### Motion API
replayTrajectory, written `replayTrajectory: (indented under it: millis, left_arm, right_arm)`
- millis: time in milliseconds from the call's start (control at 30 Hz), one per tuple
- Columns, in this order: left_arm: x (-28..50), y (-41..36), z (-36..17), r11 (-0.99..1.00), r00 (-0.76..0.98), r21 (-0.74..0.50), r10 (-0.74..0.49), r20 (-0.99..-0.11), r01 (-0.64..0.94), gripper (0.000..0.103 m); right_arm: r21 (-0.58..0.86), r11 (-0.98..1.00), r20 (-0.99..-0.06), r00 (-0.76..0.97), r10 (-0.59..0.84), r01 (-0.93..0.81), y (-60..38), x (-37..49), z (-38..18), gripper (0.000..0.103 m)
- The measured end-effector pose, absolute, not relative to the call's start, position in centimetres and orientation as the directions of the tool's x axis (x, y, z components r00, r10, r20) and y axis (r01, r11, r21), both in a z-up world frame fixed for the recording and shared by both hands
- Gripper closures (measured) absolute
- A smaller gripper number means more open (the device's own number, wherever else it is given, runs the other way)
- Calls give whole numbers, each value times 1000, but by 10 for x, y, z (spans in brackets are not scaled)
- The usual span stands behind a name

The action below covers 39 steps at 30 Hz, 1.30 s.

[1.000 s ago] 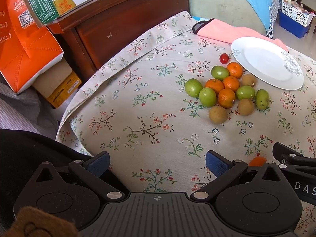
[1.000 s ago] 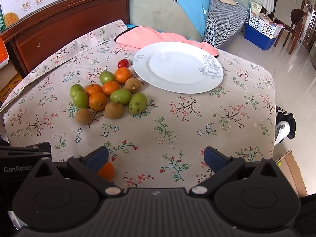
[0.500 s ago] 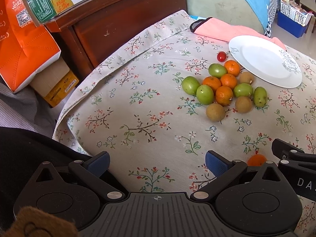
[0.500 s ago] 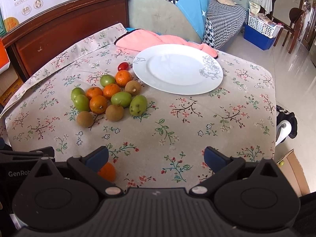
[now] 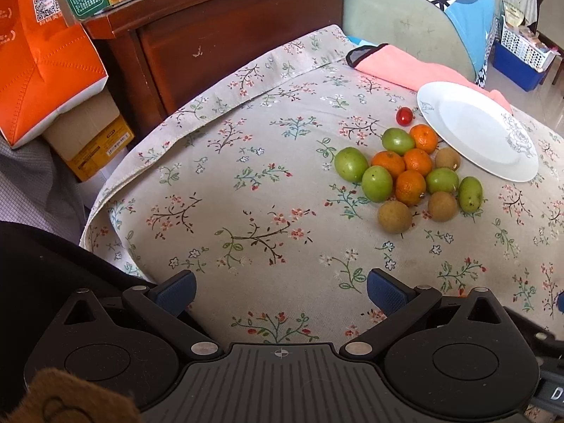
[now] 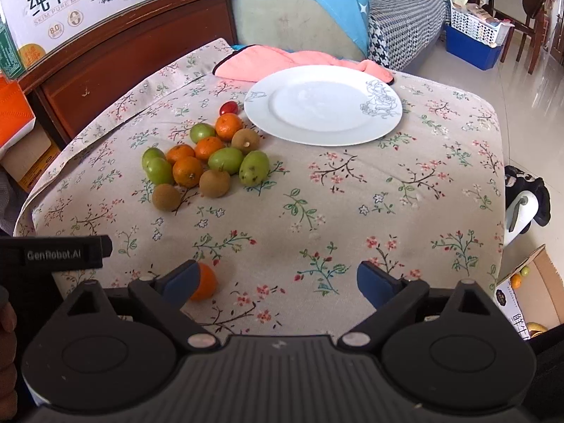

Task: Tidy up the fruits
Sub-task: 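Close the right gripper on the loose tangerine beside the pile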

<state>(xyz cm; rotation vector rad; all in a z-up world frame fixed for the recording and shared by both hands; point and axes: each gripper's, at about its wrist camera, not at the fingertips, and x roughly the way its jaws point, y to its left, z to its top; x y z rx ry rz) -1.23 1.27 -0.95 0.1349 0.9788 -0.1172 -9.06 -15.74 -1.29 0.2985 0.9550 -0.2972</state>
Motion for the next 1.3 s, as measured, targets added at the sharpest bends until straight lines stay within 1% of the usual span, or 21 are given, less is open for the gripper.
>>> replayTrajectory:
  millis: [67,200,267,333,467,567,633,733,800,900,1133,1300]
  left_arm:
    - [-13,10,-9,983,561,62,-47,-826,174,0]
    - [-9,4,-8,979,566,56,-66,-822,194,0]
    - [-7,2,-8,978,575,59,-69,-815,200,0]
    - [-3,1,-8,977,585,69,-62,-808,199,0]
    - [0,4,-9,979,601,76,-54,-798,188,0]
    - [3,5,-12,980,591,58,-68,-804,191,0]
    - [4,3,-13,978,596,57,-74,-799,199,0]
    - [6,-3,-14,974,602,56,-90,-793,218,1]
    - [8,-6,-14,971,604,42,-114,-789,237,1]
    - [10,-12,-15,962,604,27,-148,-783,271,2]
    - [15,-25,-21,941,587,-11,-220,-779,339,2]
    - [18,-32,-28,931,574,-26,-245,-781,364,5]
  right_arm:
    - [119,929,-831,547,-100,350,-151,-90,-14,10]
    - [131,947,-825,562,-60,294,-140,-88,-14,16]
    - [139,953,-824,565,-39,268,-135,-88,-16,20]
    - [143,958,-825,565,-24,249,-130,-88,-19,26]
    - [150,961,-825,566,-7,231,-126,-87,-23,34]
    - [156,961,-825,566,-1,230,-125,-86,-25,44]
    - [158,961,-824,566,2,226,-125,-84,-27,55]
    - [146,965,-830,558,-1,219,-121,-81,-32,64]
    - [135,967,-829,559,-8,214,-119,-81,-34,66]
    - [143,968,-817,577,-1,205,-119,-81,-34,76]
    - [155,951,-801,598,-37,266,-128,-82,-31,76]
    - [160,926,-793,603,-86,343,-140,-84,-29,76]
